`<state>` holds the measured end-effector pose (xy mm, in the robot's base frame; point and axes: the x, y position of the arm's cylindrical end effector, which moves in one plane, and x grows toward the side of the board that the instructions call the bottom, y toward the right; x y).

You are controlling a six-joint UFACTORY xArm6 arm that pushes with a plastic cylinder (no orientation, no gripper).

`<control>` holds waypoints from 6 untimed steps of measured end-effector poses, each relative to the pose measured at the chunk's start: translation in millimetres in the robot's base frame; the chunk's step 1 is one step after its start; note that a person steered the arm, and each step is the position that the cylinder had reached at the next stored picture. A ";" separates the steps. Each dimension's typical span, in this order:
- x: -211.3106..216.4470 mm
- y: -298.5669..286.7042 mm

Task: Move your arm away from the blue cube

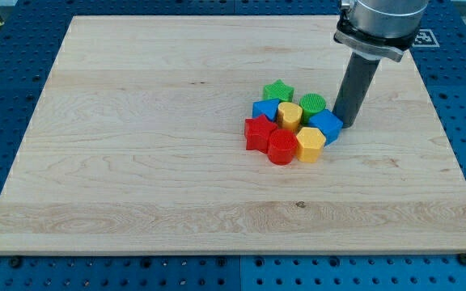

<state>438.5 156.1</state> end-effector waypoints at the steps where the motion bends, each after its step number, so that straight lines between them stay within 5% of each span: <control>1: -2.0 30.5; 4: 53.4 61.9; 6: 16.9 14.2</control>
